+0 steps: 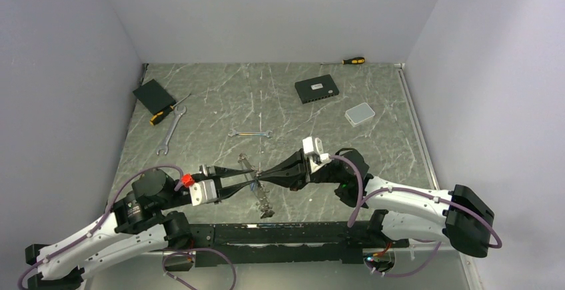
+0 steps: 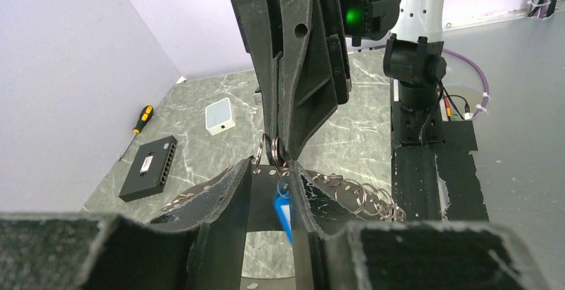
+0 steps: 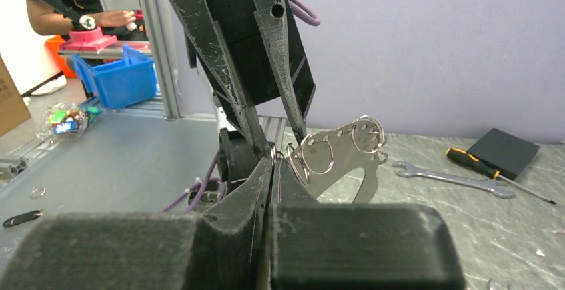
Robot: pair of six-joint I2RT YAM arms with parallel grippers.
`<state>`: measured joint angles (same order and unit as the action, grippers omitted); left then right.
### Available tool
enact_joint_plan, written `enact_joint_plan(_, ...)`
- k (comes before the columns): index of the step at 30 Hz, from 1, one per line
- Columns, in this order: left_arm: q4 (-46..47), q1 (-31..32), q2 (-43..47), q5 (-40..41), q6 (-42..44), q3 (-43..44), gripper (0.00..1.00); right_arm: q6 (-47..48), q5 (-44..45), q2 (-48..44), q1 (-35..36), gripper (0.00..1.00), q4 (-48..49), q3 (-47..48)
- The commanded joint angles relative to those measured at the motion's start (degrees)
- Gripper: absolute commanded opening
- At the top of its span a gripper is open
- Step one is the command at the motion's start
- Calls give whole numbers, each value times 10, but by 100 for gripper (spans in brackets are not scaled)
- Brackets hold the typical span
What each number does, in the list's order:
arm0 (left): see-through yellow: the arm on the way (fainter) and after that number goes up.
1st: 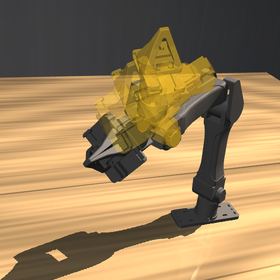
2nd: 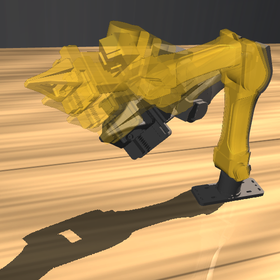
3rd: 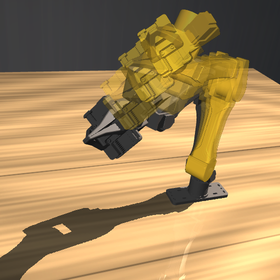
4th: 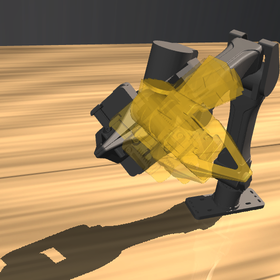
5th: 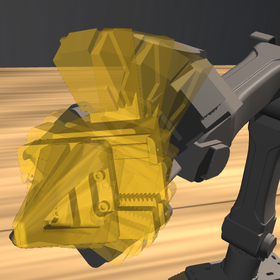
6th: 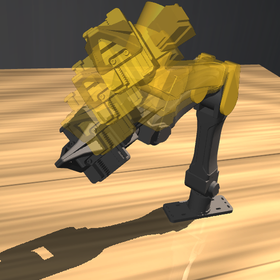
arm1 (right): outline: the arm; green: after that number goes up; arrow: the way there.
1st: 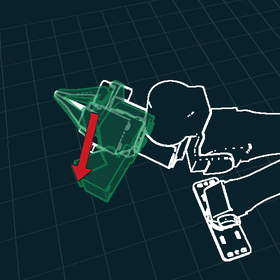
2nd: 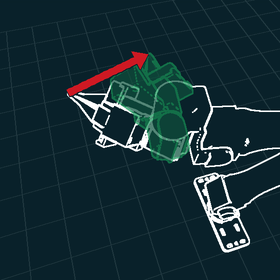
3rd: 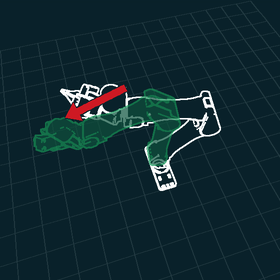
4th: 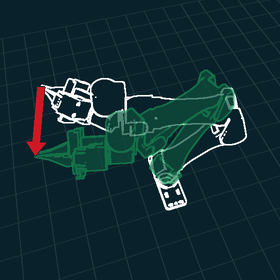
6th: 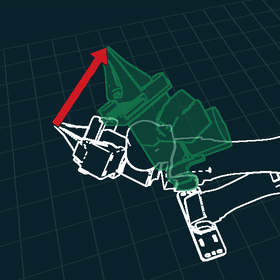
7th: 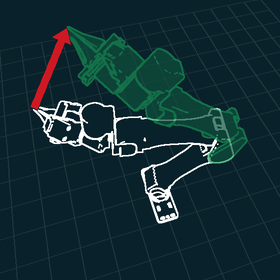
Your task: Put the keys on the keyring
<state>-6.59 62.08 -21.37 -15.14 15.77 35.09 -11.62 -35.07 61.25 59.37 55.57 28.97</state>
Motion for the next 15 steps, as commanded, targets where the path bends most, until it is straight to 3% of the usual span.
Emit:
enact_joint_plan(1,34,2,-4,-3,-3,-2,32,-9,-10,-2,-1,0,53,32)
enact_joint_plan(15,55,2,-38,-13,-8,-9,25,-11,-4,6,-1,0,60,45)
